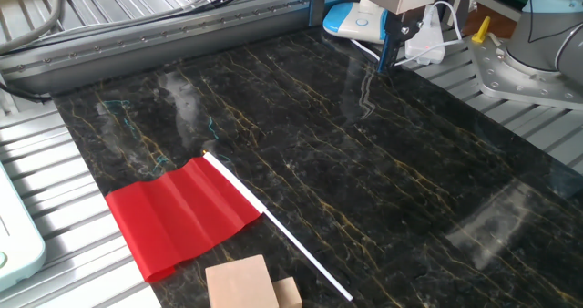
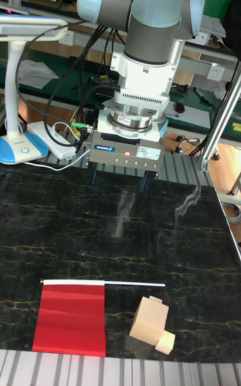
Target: Wave the flag
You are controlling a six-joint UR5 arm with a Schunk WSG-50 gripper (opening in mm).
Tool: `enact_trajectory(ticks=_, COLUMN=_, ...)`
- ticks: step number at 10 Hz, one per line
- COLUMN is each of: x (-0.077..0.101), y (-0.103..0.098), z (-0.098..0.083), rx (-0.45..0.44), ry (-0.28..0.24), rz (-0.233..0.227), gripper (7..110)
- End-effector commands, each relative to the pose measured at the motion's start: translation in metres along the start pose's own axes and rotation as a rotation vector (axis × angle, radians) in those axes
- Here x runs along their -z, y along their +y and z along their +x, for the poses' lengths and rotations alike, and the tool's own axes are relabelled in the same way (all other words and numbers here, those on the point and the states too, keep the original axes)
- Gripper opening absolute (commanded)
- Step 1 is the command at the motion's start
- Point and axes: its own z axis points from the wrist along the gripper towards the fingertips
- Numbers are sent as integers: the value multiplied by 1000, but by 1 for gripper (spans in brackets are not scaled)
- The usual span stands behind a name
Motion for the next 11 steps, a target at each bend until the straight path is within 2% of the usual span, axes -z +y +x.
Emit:
enact_trajectory(ticks=1, x=8, y=21, z=-60, rx=15, ry=-244, rz=-78, gripper=109)
enact_trajectory(ticks=2, x=7, y=21, z=-60, rx=15, ry=-244, rz=-79, gripper=7)
enact_trajectory(ticks=9, x=-1, y=19, z=-62, rx=36, ry=-247, rz=-70, gripper=7)
enact_trajectory(ticks=10, x=-1, y=18, z=-60, rx=47, ry=-241, rz=-66, gripper=7)
enact_trajectory(ticks=11, x=-4, y=13, z=-54, rx=85, ry=-215, rz=-42, gripper=7)
